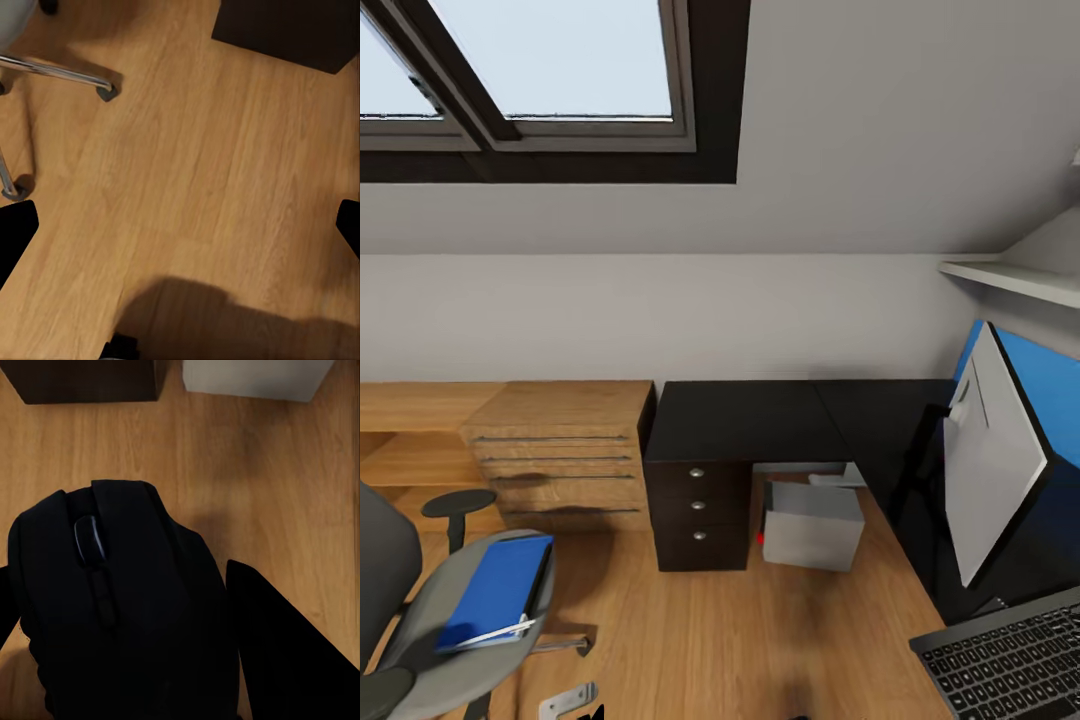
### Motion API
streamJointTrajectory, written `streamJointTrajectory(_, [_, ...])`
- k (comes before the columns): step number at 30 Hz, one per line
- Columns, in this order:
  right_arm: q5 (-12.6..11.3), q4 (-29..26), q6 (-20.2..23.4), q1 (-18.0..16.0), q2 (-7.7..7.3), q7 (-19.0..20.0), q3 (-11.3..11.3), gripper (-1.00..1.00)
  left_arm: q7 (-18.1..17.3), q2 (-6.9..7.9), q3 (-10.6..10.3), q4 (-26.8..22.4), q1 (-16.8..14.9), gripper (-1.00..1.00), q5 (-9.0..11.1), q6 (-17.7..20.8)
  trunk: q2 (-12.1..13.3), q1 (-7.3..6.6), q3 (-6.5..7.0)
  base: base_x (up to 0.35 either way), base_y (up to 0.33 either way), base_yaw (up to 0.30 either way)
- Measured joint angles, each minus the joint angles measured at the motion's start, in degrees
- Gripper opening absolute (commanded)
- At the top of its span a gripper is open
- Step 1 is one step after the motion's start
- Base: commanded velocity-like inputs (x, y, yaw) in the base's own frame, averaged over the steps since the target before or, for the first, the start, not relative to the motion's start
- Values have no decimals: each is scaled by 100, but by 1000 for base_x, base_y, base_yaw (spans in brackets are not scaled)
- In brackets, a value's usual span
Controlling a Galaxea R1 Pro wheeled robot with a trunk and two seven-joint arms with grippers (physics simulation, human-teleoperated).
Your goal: In the bedroom, organize the workspace by keeping the computer under the desk, ensuring the monitor is on the desk, placing the keyboard on the desk next to the monitor, placing the mouse on the desk next to the keyboard, moving the folder from the swivel chair onto the desk next to the mouse, stacking the notebook on top of the folder with the pen on top of the notebook, and positioning the swivel chair next to the desk.
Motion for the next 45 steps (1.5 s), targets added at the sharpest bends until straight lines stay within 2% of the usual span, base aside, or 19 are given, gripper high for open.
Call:
streamJointTrajectory(8, [-6, -3, -1, -3, -5, 3, 0, -100, 1, 0, 1, -1, 0, 100, -5, -3, 0, -2, 34, 268, 0, -133])
streamJointTrajectory(37, [-1, -6, -2, -3, -7, 0, 3, -100, 8, -1, 0, -1, 0, 100, -14, -11, 0, -3, 37, 320, 24, -2])
streamJointTrajectory(45, [0, -7, -5, 0, -2, 2, 3, -100, 2, 1, 4, -1, 1, 100, -14, -3, 1, 1, 37, 90, 0, 4])
